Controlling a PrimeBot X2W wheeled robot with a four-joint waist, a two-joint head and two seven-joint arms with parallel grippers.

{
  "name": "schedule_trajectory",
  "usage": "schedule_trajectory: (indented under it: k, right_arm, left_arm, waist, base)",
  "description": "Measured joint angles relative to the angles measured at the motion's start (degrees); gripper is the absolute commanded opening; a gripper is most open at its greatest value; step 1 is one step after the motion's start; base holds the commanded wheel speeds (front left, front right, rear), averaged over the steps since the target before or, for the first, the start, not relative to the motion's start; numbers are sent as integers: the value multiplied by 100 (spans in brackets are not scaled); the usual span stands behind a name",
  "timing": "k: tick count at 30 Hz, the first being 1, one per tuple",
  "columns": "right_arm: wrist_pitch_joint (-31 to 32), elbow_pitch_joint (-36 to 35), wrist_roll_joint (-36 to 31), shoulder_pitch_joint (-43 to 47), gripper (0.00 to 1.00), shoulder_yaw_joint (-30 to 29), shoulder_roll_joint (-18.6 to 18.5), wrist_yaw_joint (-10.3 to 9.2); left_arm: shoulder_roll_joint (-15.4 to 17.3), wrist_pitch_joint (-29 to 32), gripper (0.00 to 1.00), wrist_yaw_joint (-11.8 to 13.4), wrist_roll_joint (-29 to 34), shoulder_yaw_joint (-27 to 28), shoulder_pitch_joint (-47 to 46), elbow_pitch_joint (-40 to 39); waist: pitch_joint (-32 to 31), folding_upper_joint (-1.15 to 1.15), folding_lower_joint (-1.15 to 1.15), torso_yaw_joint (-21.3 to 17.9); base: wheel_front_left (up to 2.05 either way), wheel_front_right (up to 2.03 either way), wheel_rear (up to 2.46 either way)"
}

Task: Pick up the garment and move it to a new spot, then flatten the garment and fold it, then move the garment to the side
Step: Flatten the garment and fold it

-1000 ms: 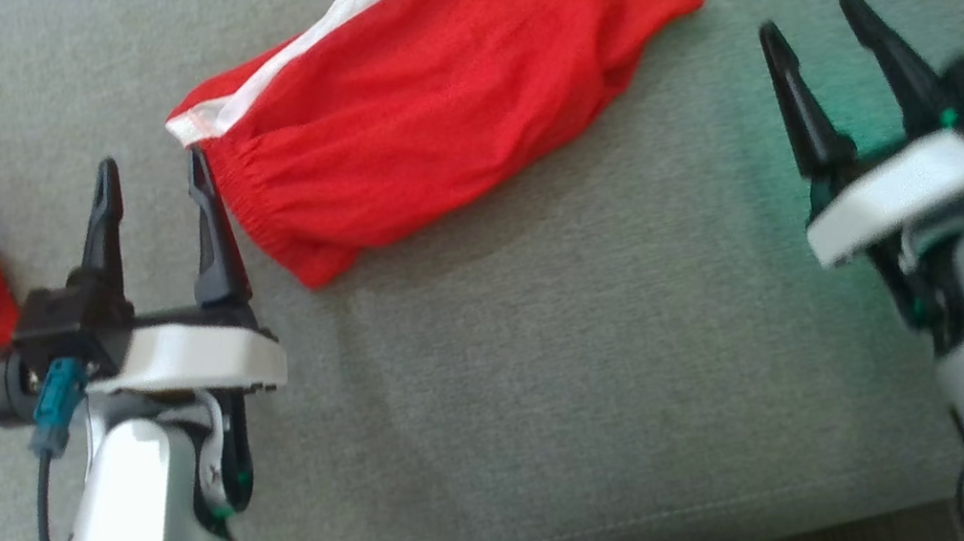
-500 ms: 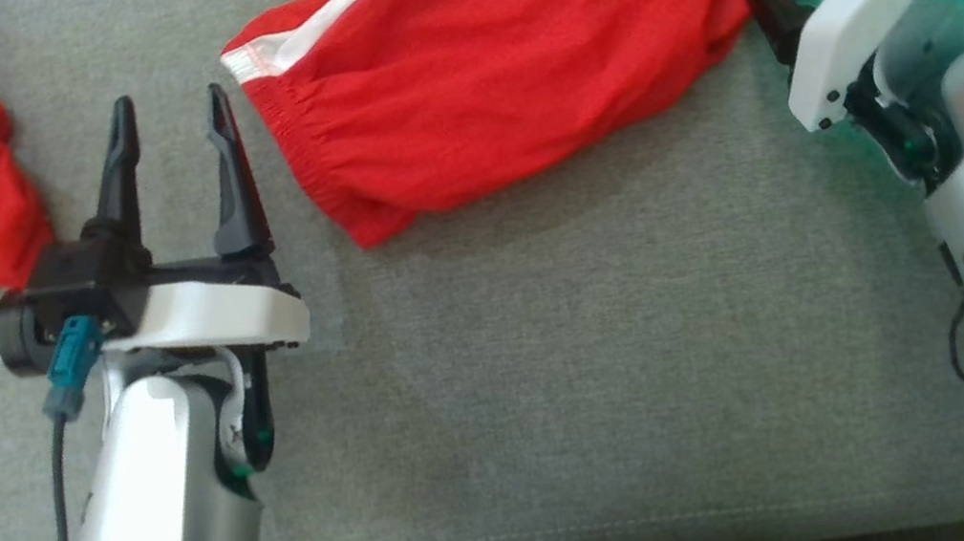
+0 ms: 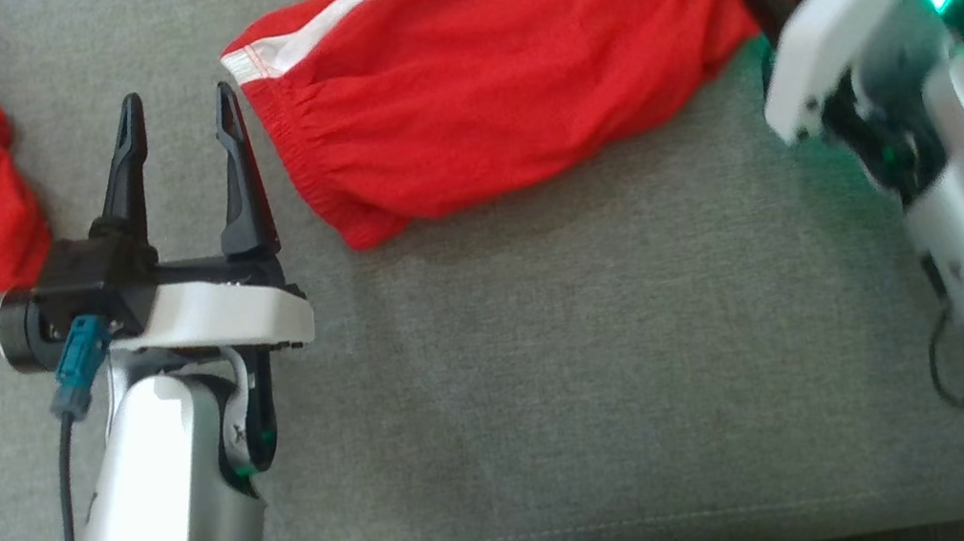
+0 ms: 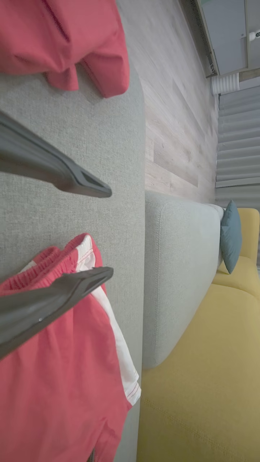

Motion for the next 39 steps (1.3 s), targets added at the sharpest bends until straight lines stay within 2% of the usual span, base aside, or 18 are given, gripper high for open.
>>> schedule_trajectory:
  k: [5, 10, 17, 24, 29, 35, 39]
  right_arm:
    - [-448, -390, 93, 812, 0, -352, 29, 0]
    - [-633, -915, 105, 1656, 0, -790, 46, 1]
    - [-497, -1636, 96, 2766, 0, -1583, 269, 1]
    - [-203, -1980, -165, 3004, 0, -1871, 374, 1]
    - [-1, -2356, -379, 2852, 0, -1388, 328, 1]
    - [269, -2864, -377, 2050, 0, 40, 385, 1]
    - [288, -2893, -101, 1919, 0, 945, 533, 1]
  left_arm:
    - [-18, 0, 100, -26, 82, 23, 42, 4]
    - [-18, 0, 100, -52, 90, 59, 97, 18]
    - [-15, 0, 100, -97, 90, 66, 347, 80]
    - [-12, 0, 100, -100, 140, 38, 400, 125]
    - [-19, 0, 100, -101, 140, -32, 401, 149]
    - [-36, 0, 100, -144, 138, -60, 404, 165]
    - [-89, 0, 100, -145, 131, -81, 412, 162]
  waist:
    - [-137, 0, 0, -106]
    - [-272, 0, 0, -242]
    - [-485, 0, 0, -382]
    - [-602, 0, 0, -427]
    - [-673, 0, 0, -384]
    - [-795, 0, 0, -259]
    - [-849, 0, 0, -134]
  base:
    - [0, 0, 0]
    - [0, 0, 0]
    - [0, 0, 0]
    - [0, 0, 0]
    - [0, 0, 0]
    - [0, 0, 0]
    - [0, 0, 0]
